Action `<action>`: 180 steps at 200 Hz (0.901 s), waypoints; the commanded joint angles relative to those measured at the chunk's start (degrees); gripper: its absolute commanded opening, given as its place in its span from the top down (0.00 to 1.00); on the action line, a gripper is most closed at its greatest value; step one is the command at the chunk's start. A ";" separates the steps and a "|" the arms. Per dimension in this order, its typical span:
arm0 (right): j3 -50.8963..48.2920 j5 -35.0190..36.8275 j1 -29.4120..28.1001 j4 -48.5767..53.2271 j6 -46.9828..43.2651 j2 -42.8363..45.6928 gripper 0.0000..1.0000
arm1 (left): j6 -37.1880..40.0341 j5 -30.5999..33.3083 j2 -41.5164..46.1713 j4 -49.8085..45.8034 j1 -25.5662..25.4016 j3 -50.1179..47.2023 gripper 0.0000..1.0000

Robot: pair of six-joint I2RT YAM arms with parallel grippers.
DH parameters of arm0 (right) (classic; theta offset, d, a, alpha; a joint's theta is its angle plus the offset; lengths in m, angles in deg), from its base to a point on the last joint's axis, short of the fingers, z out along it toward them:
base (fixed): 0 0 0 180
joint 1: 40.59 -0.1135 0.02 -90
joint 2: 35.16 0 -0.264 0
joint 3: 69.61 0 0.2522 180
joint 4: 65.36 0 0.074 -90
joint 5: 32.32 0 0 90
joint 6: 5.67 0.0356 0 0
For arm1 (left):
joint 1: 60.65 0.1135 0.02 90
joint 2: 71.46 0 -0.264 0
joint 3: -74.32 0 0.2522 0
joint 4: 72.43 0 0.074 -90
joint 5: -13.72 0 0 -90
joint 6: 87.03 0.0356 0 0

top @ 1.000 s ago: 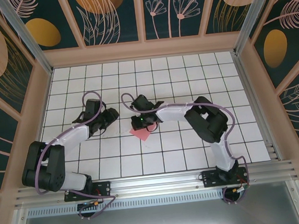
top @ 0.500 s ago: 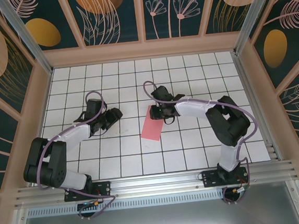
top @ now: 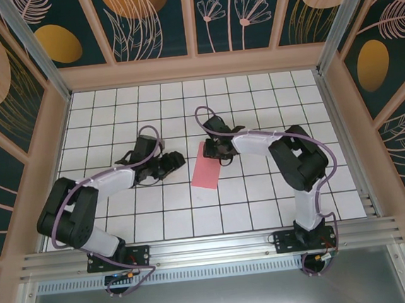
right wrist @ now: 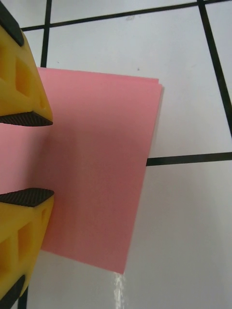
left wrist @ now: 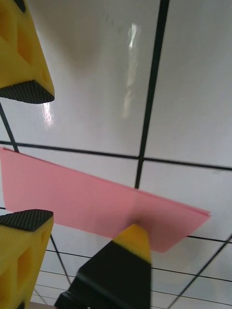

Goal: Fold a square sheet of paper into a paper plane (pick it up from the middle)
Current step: Rotate the square sheet of paper at the center of the table, then fold the triangle a second time at the center of the table.

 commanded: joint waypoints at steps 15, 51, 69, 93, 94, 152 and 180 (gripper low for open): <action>-2.99 -2.10 1.62 -3.10 1.33 -1.68 0.58 | -0.72 -2.14 -2.83 2.05 -3.95 2.14 0.35; -5.96 -5.92 3.79 -5.51 2.07 -1.34 0.59 | -2.47 -3.24 -3.18 3.37 -6.66 1.46 0.34; -7.04 -6.94 4.42 -6.19 2.32 -1.16 0.60 | -3.18 -3.18 -3.00 3.44 -7.79 1.10 0.34; -7.75 -7.24 4.86 -6.38 2.51 -1.14 0.62 | -3.81 -2.18 -2.81 2.28 -8.67 0.48 0.34; -7.78 -7.28 4.86 -6.42 2.51 -1.18 0.62 | -3.83 -2.15 -2.81 2.22 -8.66 0.43 0.34; -8.80 -8.49 5.83 -6.70 3.08 -1.97 0.69 | -2.91 0.38 -2.85 -1.56 -9.70 0.40 0.31; -8.96 -8.69 5.94 -6.74 3.12 -2.08 0.69 | -2.77 0.17 -3.41 -1.57 -9.94 0.38 0.30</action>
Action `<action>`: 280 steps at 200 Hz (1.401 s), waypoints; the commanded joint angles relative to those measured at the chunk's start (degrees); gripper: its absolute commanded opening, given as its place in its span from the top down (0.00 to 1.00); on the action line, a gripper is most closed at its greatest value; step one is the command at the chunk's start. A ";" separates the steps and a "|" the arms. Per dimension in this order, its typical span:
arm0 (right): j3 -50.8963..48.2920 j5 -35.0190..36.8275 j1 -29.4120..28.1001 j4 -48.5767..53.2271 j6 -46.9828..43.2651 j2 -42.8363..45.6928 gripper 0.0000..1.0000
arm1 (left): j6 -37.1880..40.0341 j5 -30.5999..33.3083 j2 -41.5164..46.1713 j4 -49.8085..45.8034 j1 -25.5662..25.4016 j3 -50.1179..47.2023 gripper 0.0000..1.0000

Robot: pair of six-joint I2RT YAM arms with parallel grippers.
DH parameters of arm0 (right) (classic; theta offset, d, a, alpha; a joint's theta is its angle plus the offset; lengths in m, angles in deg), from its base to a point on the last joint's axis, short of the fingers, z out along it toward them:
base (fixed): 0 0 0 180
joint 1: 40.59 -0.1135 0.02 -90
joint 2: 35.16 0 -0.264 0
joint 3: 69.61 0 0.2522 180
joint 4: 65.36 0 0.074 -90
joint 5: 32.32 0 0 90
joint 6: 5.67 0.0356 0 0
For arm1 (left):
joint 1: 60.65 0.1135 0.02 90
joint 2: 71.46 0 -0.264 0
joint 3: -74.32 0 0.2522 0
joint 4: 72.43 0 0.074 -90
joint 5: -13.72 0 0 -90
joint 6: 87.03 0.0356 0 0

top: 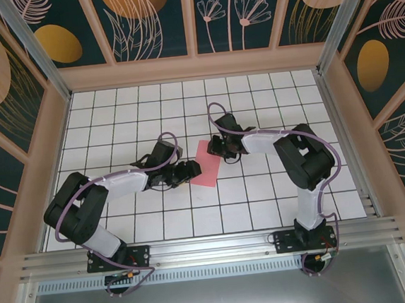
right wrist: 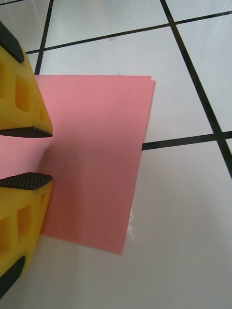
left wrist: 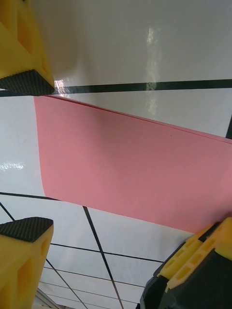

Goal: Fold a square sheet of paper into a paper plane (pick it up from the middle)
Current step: Fold the triangle a second time at the center of the table.

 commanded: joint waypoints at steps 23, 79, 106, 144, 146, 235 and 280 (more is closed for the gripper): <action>-3.04 1.52 0.75 3.25 0.46 -3.37 0.69 | 0.28 0.09 -1.36 -1.59 -1.07 0.44 0.30; -3.25 1.48 0.76 3.12 0.52 -3.36 0.69 | 0.79 3.63 -1.55 -3.94 -1.49 1.36 0.27; -3.39 1.41 0.80 3.07 0.57 -3.52 0.69 | 0.53 2.51 -2.11 -2.86 -1.43 1.35 0.27; -3.48 1.29 0.79 2.99 0.56 -3.71 0.70 | 0.32 -0.03 -2.59 -0.22 -1.44 1.63 0.30; -3.48 1.30 0.81 3.05 0.46 -3.71 0.70 | 0.30 -0.10 -2.49 -0.13 -1.43 1.68 0.30; -3.30 0.87 0.80 3.03 0.55 -4.33 0.70 | -0.37 -3.10 -1.63 4.04 -1.45 1.08 0.41; -3.57 0.34 0.80 2.86 0.40 -4.30 0.70 | -0.53 -7.11 -1.53 8.96 -1.44 1.40 0.43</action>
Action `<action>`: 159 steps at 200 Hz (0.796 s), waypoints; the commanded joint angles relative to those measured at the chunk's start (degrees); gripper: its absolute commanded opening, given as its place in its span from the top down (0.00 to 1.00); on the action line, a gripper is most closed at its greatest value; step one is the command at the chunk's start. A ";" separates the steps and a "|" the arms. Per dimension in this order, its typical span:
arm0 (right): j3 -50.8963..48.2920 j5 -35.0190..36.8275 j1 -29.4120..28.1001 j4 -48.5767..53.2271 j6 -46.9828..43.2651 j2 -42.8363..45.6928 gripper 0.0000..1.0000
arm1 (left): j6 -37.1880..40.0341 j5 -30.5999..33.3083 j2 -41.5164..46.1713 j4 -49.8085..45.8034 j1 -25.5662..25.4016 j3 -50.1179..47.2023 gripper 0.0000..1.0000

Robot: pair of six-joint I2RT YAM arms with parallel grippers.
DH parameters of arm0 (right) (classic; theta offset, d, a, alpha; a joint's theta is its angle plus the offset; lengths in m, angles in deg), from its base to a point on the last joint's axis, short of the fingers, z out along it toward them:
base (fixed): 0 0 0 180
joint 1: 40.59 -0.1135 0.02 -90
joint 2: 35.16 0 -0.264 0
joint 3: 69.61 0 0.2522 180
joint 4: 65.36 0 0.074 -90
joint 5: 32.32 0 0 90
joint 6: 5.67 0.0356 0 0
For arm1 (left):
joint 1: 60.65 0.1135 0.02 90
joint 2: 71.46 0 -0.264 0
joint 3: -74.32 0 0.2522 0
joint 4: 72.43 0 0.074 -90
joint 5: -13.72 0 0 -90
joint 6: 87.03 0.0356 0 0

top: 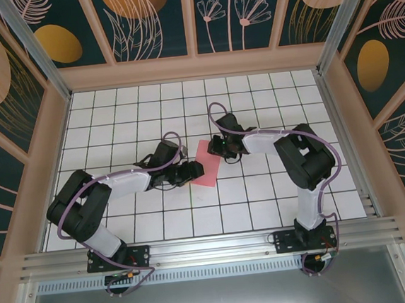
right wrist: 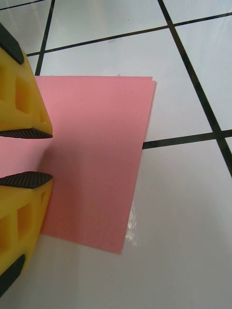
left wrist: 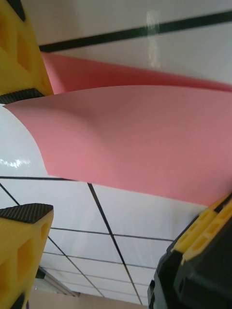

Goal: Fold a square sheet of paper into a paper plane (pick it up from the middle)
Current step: Fold the triangle a second time at the center of the table.

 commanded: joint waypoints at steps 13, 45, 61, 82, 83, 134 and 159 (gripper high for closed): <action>-3.08 1.17 0.42 3.68 0.16 -4.47 0.70 | -0.87 -5.21 -0.18 7.13 -0.25 0.87 0.43; -3.46 0.19 0.43 3.37 -0.04 -4.32 0.70 | -1.52 -7.53 -1.33 10.78 -0.24 1.61 0.41; -3.72 -1.73 0.50 2.40 -0.72 -4.05 0.70 | -1.17 -7.73 -2.63 11.79 -0.23 2.19 0.41; -4.07 -5.68 0.45 0.81 -2.03 -3.64 0.70 | 0.37 -6.16 -4.46 11.56 -0.30 3.43 0.41; -4.07 -5.86 0.46 0.75 -2.03 -3.58 0.70 | 0.42 -6.15 -4.60 11.53 -0.26 3.50 0.41; -4.65 -11.48 1.18 -1.80 -3.86 0.29 0.71 | 1.47 -3.24 -7.73 10.63 -0.23 5.10 0.44; -5.13 -16.71 1.81 -4.94 -5.93 4.16 0.77 | 1.94 -1.40 -7.90 10.06 -0.25 4.68 0.49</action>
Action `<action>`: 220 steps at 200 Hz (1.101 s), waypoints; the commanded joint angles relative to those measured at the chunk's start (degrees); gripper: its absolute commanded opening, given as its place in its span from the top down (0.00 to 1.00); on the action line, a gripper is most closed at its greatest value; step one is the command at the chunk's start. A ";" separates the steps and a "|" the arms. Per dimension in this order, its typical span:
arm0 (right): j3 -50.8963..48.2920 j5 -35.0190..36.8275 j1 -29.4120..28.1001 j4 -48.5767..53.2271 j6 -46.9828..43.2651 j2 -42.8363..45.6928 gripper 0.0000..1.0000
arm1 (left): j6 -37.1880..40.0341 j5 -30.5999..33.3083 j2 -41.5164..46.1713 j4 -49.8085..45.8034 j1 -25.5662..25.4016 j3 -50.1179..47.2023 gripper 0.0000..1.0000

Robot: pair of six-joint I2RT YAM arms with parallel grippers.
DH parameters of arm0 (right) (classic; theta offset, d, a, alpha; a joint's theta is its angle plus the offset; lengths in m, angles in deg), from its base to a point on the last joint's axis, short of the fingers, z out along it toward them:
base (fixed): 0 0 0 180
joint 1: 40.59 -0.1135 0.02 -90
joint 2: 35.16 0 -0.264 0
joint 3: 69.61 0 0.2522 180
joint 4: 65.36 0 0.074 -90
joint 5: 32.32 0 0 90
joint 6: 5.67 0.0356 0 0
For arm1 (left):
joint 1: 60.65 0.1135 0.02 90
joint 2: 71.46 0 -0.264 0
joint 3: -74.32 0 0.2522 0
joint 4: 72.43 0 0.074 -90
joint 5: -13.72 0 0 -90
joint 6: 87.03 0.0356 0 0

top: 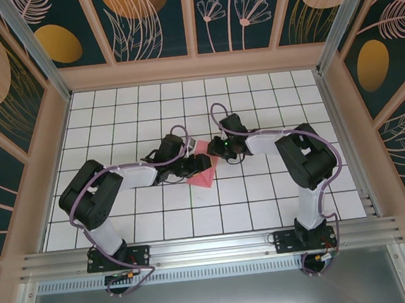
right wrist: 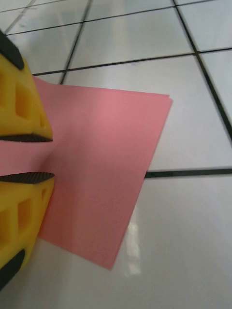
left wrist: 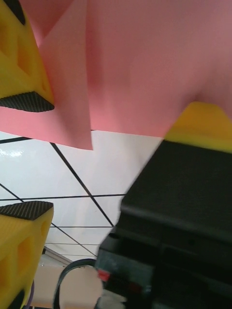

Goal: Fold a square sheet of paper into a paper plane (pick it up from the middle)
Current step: Fold the triangle a second time at the center of the table.

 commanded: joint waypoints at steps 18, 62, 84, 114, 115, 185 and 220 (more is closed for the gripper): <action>-1.76 -8.75 0.26 0.34 -3.95 5.17 0.78 | 1.80 3.57 -0.50 0.00 -0.23 0.32 0.54; -5.76 -9.96 0.35 -0.40 -4.34 9.23 0.74 | 1.84 5.82 0.39 -0.72 -0.23 -0.72 0.71; -7.66 -11.28 0.35 -0.56 -5.11 10.01 0.71 | 1.84 6.43 0.53 -1.16 -0.23 -1.00 0.79; -9.63 -14.49 0.49 -1.45 -7.44 10.87 0.69 | 2.02 6.79 0.71 -1.40 -0.25 -1.26 0.85; -9.68 -14.67 0.50 -1.42 -7.47 10.85 0.69 | 2.04 6.79 0.73 -1.41 -0.24 -1.24 0.85; -9.90 -19.63 0.46 -3.96 -7.87 8.10 0.74 | 1.93 6.97 0.47 -1.59 -0.30 -1.22 0.90; -9.50 -20.00 0.51 -3.78 -7.85 6.57 0.76 | 1.97 7.19 0.64 -1.86 -0.23 -1.22 0.90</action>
